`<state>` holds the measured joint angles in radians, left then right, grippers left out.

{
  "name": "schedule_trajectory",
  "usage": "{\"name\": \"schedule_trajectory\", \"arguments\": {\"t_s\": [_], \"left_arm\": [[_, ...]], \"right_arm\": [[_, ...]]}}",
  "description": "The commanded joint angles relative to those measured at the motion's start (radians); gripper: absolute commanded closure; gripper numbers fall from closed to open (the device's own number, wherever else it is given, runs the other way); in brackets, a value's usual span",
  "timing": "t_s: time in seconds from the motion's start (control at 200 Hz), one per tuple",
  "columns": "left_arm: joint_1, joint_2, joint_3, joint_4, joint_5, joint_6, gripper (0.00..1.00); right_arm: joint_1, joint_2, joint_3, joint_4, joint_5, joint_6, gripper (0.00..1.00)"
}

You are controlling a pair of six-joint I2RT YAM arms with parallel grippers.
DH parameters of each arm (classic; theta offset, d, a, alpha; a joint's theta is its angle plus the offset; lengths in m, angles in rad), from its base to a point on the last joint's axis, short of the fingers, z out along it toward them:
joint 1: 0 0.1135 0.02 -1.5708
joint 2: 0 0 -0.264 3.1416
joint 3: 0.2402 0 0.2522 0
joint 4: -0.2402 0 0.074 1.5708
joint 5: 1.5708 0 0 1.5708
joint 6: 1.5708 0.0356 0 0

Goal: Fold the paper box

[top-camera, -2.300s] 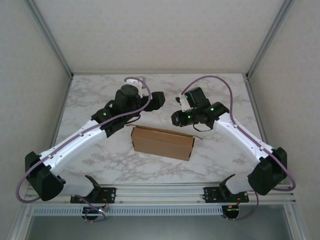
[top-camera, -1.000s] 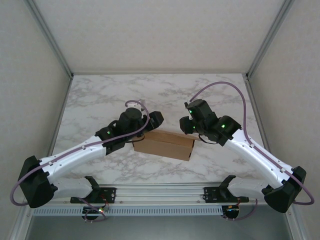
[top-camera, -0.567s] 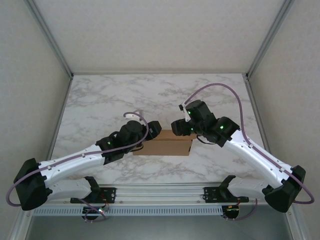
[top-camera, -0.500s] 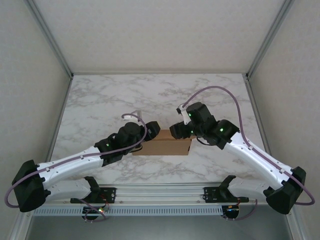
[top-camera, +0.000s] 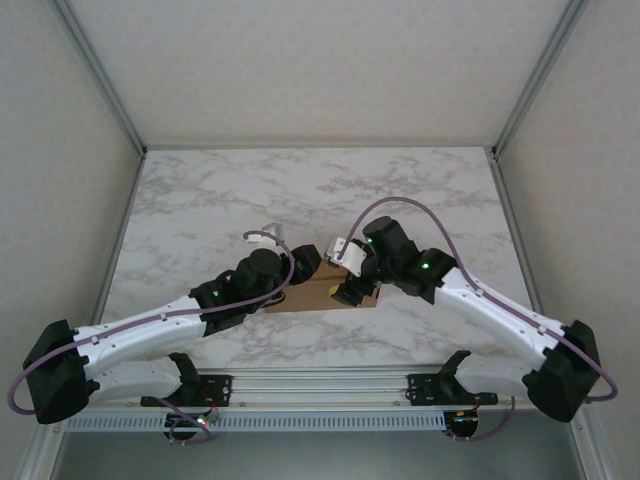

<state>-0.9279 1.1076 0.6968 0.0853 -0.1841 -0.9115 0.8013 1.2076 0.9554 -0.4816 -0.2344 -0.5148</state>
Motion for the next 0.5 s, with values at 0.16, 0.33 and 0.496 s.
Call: {"name": "schedule_trajectory", "arguments": {"t_s": [0.16,0.33,0.496], "left_arm": [[-0.011,-0.004,-0.038,-0.027,-0.013,0.028,0.36],[-0.011,0.0,-0.041,-0.016,-0.004,0.034,0.36],[-0.011,0.0,-0.038,-0.018,-0.002,0.043,0.37]], "right_arm": [[0.005,0.095,0.08,0.02,-0.051,-0.26,0.16],[0.004,0.143,0.104,-0.008,-0.049,-0.3,0.19],[0.004,0.17,0.104,0.024,-0.019,-0.308,0.2]]}}
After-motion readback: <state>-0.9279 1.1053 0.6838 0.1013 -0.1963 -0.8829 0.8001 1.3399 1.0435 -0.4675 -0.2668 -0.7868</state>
